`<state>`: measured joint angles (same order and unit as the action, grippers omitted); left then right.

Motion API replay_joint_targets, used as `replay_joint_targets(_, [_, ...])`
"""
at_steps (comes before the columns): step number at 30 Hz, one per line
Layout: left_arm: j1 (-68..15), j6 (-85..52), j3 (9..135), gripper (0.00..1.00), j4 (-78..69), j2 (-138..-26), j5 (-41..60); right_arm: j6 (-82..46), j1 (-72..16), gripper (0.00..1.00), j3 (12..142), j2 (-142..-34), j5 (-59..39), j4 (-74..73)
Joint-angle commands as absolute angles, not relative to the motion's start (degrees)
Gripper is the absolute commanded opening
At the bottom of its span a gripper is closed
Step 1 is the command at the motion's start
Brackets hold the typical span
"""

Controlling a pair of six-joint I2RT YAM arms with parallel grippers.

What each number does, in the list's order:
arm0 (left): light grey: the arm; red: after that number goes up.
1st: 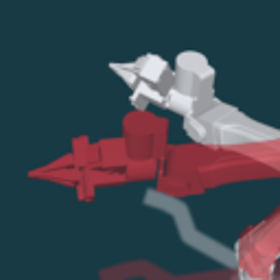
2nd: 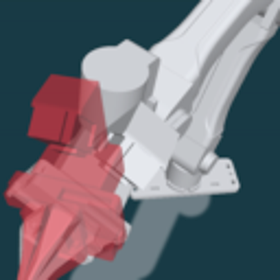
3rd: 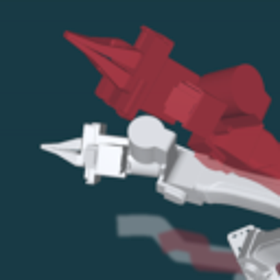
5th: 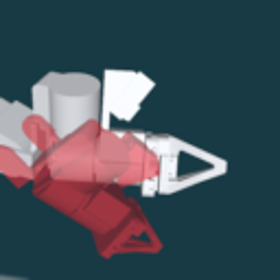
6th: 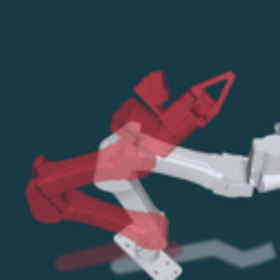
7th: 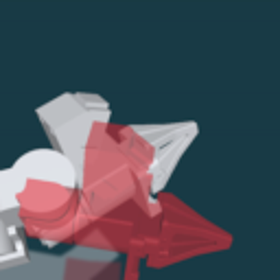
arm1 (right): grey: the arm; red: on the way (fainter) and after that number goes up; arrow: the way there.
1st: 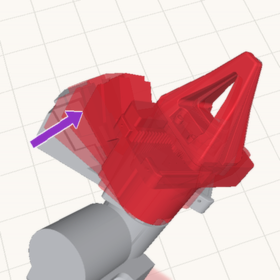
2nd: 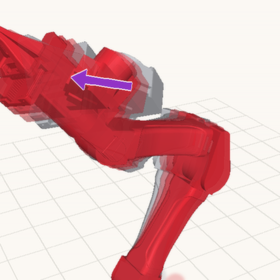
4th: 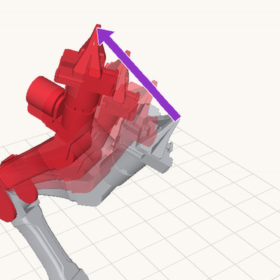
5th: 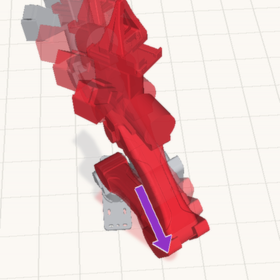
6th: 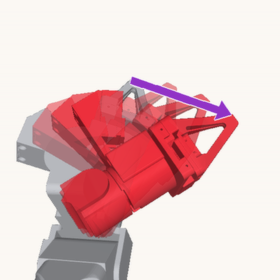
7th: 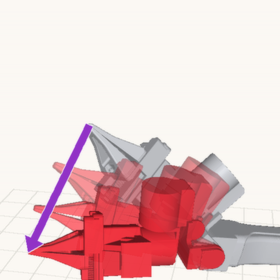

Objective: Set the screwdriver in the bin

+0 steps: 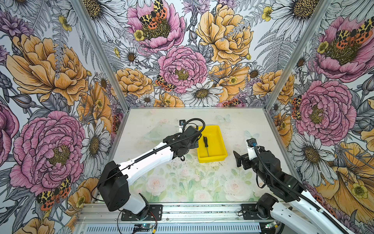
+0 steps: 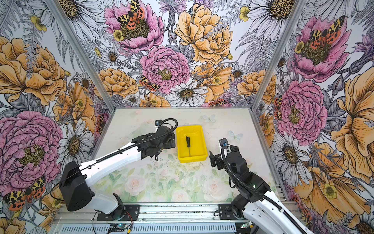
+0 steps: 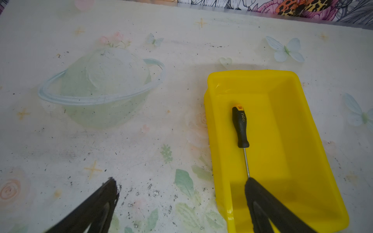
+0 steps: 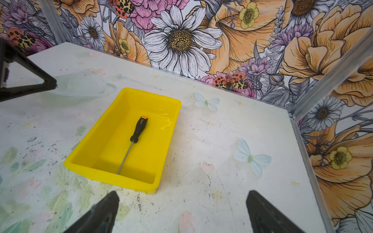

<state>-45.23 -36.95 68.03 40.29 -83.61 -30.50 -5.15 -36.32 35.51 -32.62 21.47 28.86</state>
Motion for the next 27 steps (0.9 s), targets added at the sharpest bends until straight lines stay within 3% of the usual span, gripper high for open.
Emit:
replay_joint_targets(1, [-41.9, -31.9, 64.6, 0.99, 36.2, -80.2, -30.7, -6.2, -35.9, 0.99, 35.2, -35.0, 28.0, 24.6])
replay_joint_targets(8, [-32.7, -22.8, 56.0, 0.99, 26.7, -74.1, -29.5, -5.9, -33.4, 0.99, 35.3, -41.6, 30.9, 16.5])
replay_joint_targets(13, [-24.6, -17.4, 49.4, 0.99, 17.0, -70.7, -27.2, -11.2, -25.4, 0.99, 33.2, -46.3, 28.8, 12.1])
replay_joint_targets(18, [-17.9, -13.3, 43.3, 0.99, 8.4, -69.6, -31.5, -11.9, -19.2, 0.99, 31.0, -49.4, 27.4, 7.0])
replay_joint_targets(27, [-7.4, -9.2, 35.2, 0.99, -2.5, -68.9, -24.3, -11.8, -12.6, 1.0, 23.6, -49.6, 27.8, -1.9])
